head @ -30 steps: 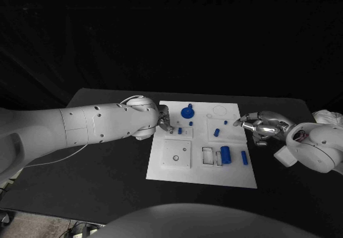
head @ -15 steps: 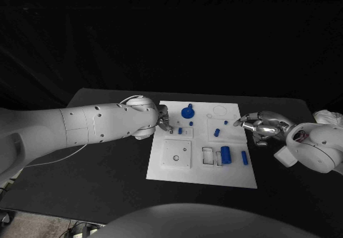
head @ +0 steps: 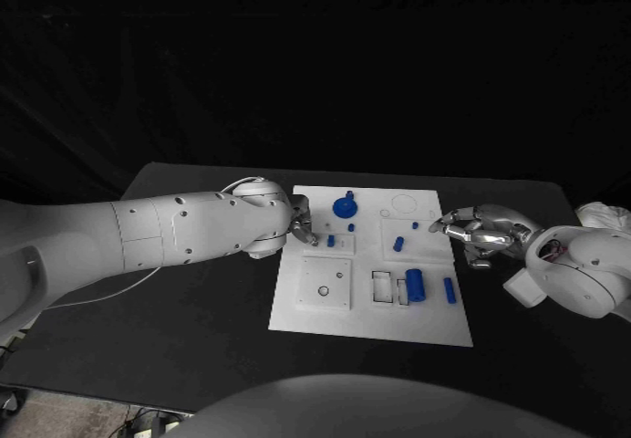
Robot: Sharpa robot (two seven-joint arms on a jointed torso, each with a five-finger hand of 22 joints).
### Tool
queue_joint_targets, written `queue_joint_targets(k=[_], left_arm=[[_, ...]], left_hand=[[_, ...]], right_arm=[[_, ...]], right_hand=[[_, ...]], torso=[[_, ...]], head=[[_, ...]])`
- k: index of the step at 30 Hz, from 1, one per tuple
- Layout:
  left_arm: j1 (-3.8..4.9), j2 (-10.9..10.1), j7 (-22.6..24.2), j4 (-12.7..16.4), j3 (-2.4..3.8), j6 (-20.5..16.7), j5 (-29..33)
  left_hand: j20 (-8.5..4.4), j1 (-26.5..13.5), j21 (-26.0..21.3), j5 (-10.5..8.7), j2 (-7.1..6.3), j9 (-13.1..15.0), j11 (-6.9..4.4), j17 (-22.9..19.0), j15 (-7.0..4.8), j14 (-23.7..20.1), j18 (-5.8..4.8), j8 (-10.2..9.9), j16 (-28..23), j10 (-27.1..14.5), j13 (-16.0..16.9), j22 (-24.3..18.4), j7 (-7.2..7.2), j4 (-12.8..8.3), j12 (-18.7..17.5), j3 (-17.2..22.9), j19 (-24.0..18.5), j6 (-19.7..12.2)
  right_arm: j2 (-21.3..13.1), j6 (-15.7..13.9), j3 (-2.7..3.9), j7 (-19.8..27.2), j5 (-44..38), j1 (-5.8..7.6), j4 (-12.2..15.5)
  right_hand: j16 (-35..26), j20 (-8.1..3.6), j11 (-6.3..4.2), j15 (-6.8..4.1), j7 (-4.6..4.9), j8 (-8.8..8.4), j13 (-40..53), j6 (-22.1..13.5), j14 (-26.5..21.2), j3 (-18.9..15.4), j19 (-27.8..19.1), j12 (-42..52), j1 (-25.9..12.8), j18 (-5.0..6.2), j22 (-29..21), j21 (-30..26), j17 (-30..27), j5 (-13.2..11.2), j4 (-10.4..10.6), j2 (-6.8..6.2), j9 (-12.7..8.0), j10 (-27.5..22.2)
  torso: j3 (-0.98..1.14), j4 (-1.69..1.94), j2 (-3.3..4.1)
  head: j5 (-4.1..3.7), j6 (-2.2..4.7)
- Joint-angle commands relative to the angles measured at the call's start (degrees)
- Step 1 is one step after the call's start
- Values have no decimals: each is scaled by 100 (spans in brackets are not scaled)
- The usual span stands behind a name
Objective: Assemble the parts on the task board
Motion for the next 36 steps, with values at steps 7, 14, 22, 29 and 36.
queue_joint_targets(k=[7,14,22,29,36], left_arm=[[-38,27,58,-12,2,109,8],[-53,50,71,-57,2,109,19],[-60,73,94,-106,3,105,36],[-67,103,92,-132,3,142,59],[-89,153,94,-187,3,184,71]], left_hand=[[-51,68,-23,14,-10,2,-38,1507,-34,601,-6,-17,14,585,1499,1366,-212,-4,13,50,437,218],[-51,76,-29,11,-7,2,-36,1507,-33,601,-4,-25,14,585,1499,1364,-208,-10,13,62,435,210],[-50,73,-37,2,-6,2,-31,1507,-31,601,-2,-39,14,585,1499,1360,-199,-6,13,67,431,194],[-47,54,-42,-20,-7,1,-21,1507,-25,601,-1,-59,14,585,1499,1358,-186,9,13,60,428,173],[-20,-58,-55,-460,37,-21,10,1507,4,601,0,-154,14,585,1499,1356,-157,57,13,-73,424,147]], right_arm=[[4,37,-1,63,-28,-8,6],[4,38,-1,58,-28,-9,9],[-1,45,-1,46,-28,-9,12],[-2,54,-1,37,-28,-9,11],[-4,61,-1,33,-28,-9,13]], right_hand=[[-23,1,-34,-8,-41,31,1145,14,252,36,-36,1,-18,33,771,-26,1201,-10,5,-58,6,117],[-23,1,-34,-8,-41,31,1145,14,252,36,-36,1,-18,33,771,-26,1201,-10,5,-58,6,117],[-23,0,-33,-9,-40,34,1144,17,252,46,-36,0,-18,33,771,-26,1200,-10,6,-61,8,116],[-24,-2,-33,-10,-38,41,1143,24,250,67,-41,0,-17,34,769,-31,1199,-11,6,-67,12,116],[-24,-2,-33,-10,-38,44,1143,29,251,77,-42,0,-16,34,768,-33,1199,-12,6,-70,13,115]], torso=[[0,-1,2],[1,0,1],[0,-1,1],[1,0,0],[0,-2,1]], head=[[3,-1],[-4,-1],[-14,-1],[-10,-1],[-21,-1]])
